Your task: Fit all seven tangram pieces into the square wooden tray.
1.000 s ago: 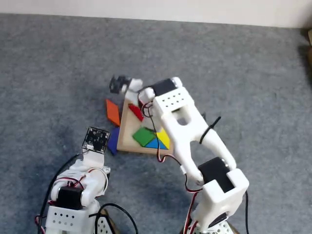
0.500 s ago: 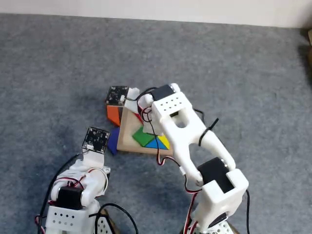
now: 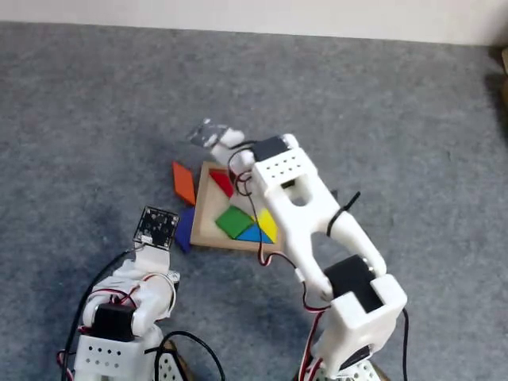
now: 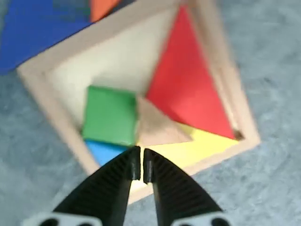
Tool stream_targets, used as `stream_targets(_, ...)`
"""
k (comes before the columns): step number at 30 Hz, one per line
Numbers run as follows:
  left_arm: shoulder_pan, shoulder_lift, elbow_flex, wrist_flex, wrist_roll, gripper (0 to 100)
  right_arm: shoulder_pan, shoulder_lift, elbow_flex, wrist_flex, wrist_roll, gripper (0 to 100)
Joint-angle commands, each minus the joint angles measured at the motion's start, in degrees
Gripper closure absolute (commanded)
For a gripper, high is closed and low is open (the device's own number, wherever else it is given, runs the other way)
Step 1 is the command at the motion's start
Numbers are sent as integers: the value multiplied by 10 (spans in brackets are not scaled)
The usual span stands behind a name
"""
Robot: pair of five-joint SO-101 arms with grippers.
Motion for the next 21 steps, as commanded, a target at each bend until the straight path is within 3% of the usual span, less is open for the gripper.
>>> stream_targets(1, -5, -19, 11, 3, -4, 993, 31, -7, -4, -47, -31, 994)
stream_targets(21, -5, -19, 11, 3, -4, 993, 8, 87, -8, -76, -37, 994)
